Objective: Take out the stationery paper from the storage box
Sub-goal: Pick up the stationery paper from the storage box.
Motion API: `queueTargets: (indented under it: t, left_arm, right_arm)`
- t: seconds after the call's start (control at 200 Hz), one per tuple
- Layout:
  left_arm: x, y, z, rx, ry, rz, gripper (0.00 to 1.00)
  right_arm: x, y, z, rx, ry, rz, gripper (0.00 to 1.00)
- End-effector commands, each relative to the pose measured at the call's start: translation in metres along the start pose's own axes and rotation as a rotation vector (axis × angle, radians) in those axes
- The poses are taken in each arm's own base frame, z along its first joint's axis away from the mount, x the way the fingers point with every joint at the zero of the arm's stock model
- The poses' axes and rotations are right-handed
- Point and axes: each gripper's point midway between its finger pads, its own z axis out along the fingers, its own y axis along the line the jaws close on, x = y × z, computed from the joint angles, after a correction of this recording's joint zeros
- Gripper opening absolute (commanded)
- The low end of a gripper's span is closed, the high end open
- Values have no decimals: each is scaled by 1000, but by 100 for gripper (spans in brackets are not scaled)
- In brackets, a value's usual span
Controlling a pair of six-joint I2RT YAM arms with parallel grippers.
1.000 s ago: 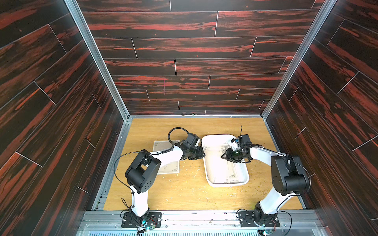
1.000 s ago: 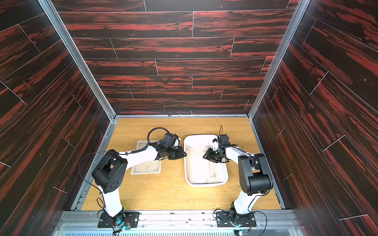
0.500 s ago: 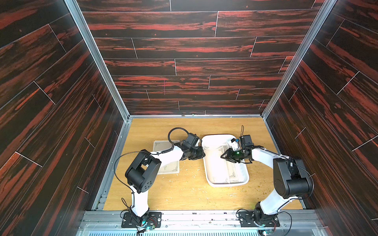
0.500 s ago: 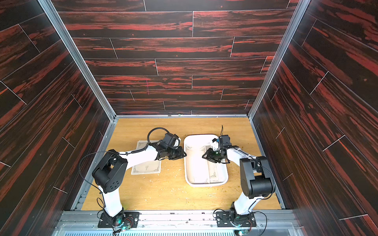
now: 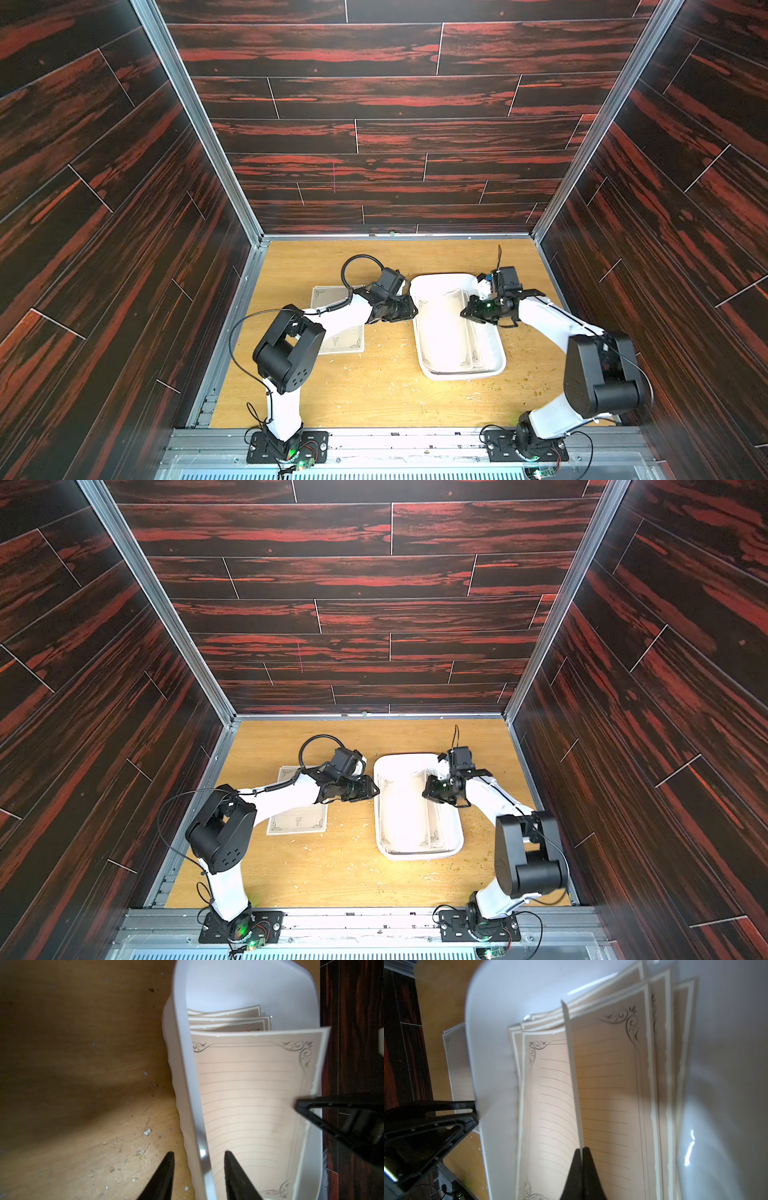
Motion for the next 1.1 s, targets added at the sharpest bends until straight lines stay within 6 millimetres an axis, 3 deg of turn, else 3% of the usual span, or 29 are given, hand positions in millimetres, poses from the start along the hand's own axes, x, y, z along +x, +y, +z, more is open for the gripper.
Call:
queueTargets:
  t: [0.0,0.02,0.155,0.381,0.621,0.701,0.757,0.837,0.897,1.097]
  left_arm:
    - [-31,-24,-42,8,-131,98,48]
    - [-36,-31,-55,19,-164,116,48]
    - [-50,-47,-91,42,-277,229,50]
    - [-62,-73,-163,88,-509,452,50]
    - [-57,-88,-232,133,-717,573,56]
    - [-50,-93,-249,163,-759,615,58]
    - [-42,-97,-259,188,-777,663,71]
    - [-30,-107,-274,238,-792,738,75]
    - [-23,-113,-285,268,-801,773,85]
    - [12,-147,-313,472,-753,948,88]
  right_arm:
    - [-6,-2,-25,93,-24,-48,0]
    - [-7,-1,-30,102,-32,-53,0]
    - [-17,17,-62,162,-83,-127,0]
    - [-29,61,-117,301,-153,-337,0]
    - [-30,131,-178,312,-254,-611,0]
    - [-26,159,-202,239,-311,-682,0]
    - [-23,179,-222,145,-362,-715,0]
    - [-16,208,-255,-10,-462,-765,0]
    - [-9,225,-283,-109,-552,-810,0]
    - [35,264,-356,-416,-771,-1022,0]
